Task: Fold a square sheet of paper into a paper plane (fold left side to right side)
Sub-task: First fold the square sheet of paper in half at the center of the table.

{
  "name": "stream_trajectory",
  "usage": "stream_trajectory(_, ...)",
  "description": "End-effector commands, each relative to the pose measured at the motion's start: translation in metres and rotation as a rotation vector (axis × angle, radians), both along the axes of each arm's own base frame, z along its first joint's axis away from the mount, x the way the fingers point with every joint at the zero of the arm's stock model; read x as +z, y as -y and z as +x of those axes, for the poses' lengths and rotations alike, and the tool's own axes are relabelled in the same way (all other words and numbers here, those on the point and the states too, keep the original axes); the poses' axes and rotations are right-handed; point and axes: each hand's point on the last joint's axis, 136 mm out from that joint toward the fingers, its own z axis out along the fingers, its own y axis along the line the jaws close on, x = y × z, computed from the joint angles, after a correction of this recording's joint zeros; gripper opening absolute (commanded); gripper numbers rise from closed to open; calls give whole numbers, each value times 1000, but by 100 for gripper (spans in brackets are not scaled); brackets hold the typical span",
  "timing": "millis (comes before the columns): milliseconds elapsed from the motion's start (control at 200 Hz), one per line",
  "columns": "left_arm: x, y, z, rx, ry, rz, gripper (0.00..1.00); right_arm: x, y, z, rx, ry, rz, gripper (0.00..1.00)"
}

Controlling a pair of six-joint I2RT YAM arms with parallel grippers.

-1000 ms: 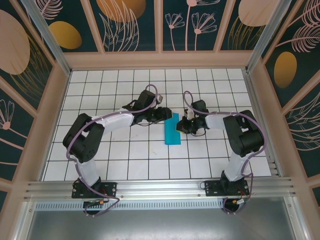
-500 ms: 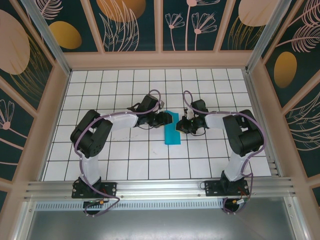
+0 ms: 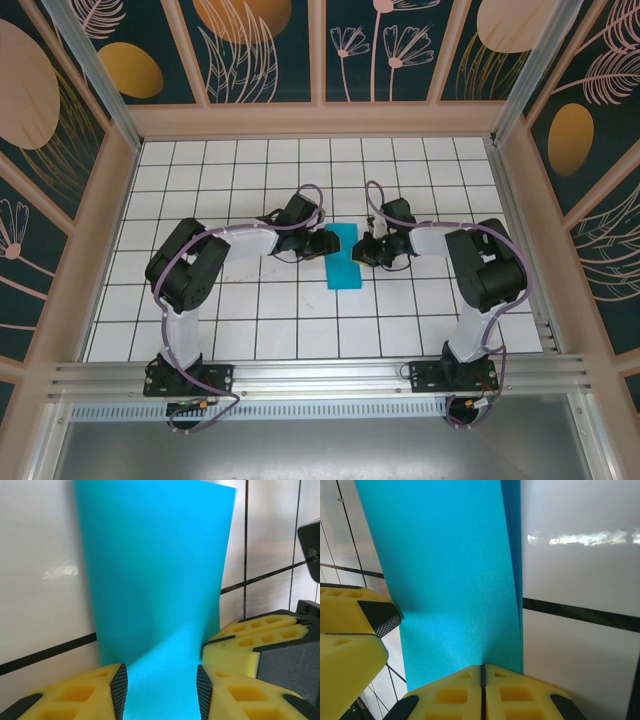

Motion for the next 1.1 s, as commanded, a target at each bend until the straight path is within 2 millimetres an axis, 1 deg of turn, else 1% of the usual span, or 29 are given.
stream_trajectory(0, -17, -8, -4, -11, -11, 66, 43, -44, 24, -21, -18, -95, -177, 10)
stream_trajectory(180, -24, -11, -6, -11, -18, 83, 43, -45, 23, -23, -14, -98, -177, 10)
stream_trajectory(350, -27, -21, -6, 7, -19, 106, 43, -46, 24, -24, -13, -101, -179, 10)
stream_trajectory(420, -25, -26, -4, 20, -17, 98, 43, -46, 24, -24, -14, -102, -181, 10)
stream_trajectory(545, -14, -37, 2, 39, 5, 92, 43, -46, 23, -24, -11, -100, -179, 10)
stream_trajectory(661, 5, -38, 6, 36, 51, 70, 44, -45, 22, -23, -10, -99, -177, 10)
stream_trajectory(771, 25, -32, 7, 27, 86, 20, 44, -44, 21, -23, -11, -98, -177, 10)
stream_trajectory(881, 42, -18, 2, -7, 103, -59, 45, -44, 20, -23, -9, -98, -175, 10)
stream_trajectory(971, 44, -1, -6, -52, 86, -101, 44, -44, 20, -22, -10, -97, -177, 10)
stream_trajectory(1031, 42, 8, -11, -72, 77, -104, 44, -44, 19, -22, -8, -94, -176, 10)
stream_trajectory(1091, 35, 13, -13, -77, 57, -99, 44, -44, 19, -21, -7, -94, -176, 10)
